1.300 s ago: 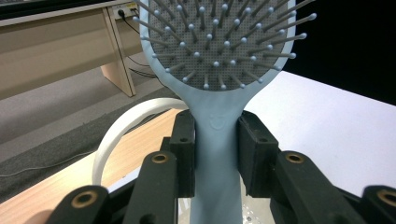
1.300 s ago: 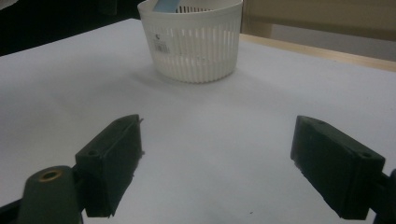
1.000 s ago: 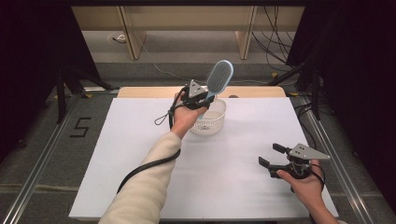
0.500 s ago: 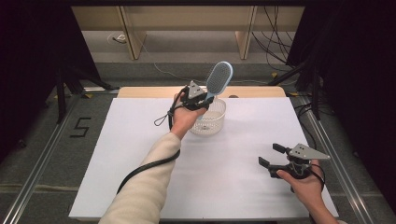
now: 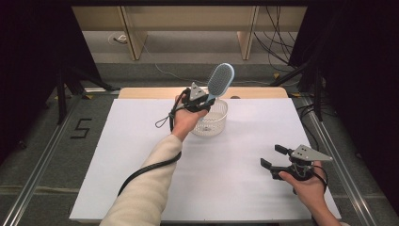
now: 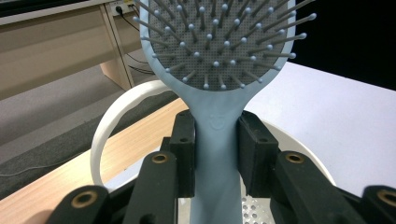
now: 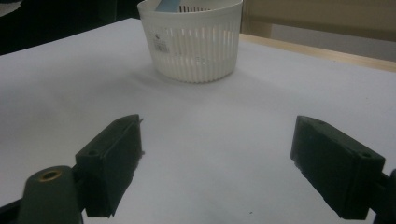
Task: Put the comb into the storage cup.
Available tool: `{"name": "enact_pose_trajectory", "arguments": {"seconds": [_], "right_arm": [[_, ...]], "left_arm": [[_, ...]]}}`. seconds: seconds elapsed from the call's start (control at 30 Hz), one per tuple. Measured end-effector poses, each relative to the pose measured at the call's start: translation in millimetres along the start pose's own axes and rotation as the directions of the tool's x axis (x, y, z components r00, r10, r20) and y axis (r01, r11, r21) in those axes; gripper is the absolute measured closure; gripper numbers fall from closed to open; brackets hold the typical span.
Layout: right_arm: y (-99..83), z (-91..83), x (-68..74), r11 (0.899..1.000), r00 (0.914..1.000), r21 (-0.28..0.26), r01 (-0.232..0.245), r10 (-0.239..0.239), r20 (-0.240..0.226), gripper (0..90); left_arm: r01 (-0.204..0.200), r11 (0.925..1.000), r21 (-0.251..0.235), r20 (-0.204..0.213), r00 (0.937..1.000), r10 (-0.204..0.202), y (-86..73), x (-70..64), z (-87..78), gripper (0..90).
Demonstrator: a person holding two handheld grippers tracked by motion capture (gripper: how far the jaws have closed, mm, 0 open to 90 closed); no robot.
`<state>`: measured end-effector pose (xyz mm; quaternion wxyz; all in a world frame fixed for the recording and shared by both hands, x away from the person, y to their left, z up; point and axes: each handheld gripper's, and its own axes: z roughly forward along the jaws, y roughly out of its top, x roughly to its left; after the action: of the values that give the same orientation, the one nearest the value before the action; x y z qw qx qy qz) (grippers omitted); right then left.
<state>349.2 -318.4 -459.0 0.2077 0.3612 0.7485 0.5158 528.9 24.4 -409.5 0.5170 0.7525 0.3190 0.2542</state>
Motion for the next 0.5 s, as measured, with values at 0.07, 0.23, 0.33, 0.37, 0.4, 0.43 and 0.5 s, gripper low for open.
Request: {"name": "enact_pose_trajectory", "arguments": {"seconds": [0.07,0.23,0.33,0.37,0.4,0.43,0.5], "right_arm": [[0.0,-0.1,0.0,1.000,1.0000,0.001,0.000,0.000,0.000,17.4],[0.0,-0.2,0.0,1.000,1.0000,0.001,0.001,-0.001,0.001,17.4],[0.1,-0.3,-0.1,1.000,1.0000,0.001,0.003,-0.003,0.001,17.4],[0.1,-0.3,-0.1,1.000,1.0000,0.001,0.003,-0.003,0.001,17.4],[0.0,-0.1,0.0,1.000,1.0000,-0.001,0.001,-0.001,0.002,17.4],[0.1,-0.2,-0.1,1.000,1.0000,0.001,0.001,-0.001,0.002,17.4],[0.1,-0.2,-0.1,1.000,1.0000,0.000,0.002,-0.002,0.003,17.4]], "left_arm": [[-0.003,1.0000,0.004,0.003,1.0000,0.003,-0.7,-0.1,0.1,69.5],[0.000,1.0000,0.007,0.003,1.0000,0.000,-2.8,-0.6,0.3,69.5],[-0.002,1.0000,0.009,0.002,1.0000,0.002,-3.8,-0.2,0.4,69.5],[-0.003,0.9999,0.010,0.001,1.0000,0.003,-4.0,-0.1,0.5,69.5],[-0.005,0.9999,0.011,0.002,1.0000,0.005,-4.1,0.2,0.5,69.5],[-0.005,0.9999,0.011,0.002,1.0000,0.005,-4.2,0.3,0.4,69.5],[-0.005,0.9999,0.011,0.003,1.0000,0.005,-4.4,0.5,0.3,69.5]]}}
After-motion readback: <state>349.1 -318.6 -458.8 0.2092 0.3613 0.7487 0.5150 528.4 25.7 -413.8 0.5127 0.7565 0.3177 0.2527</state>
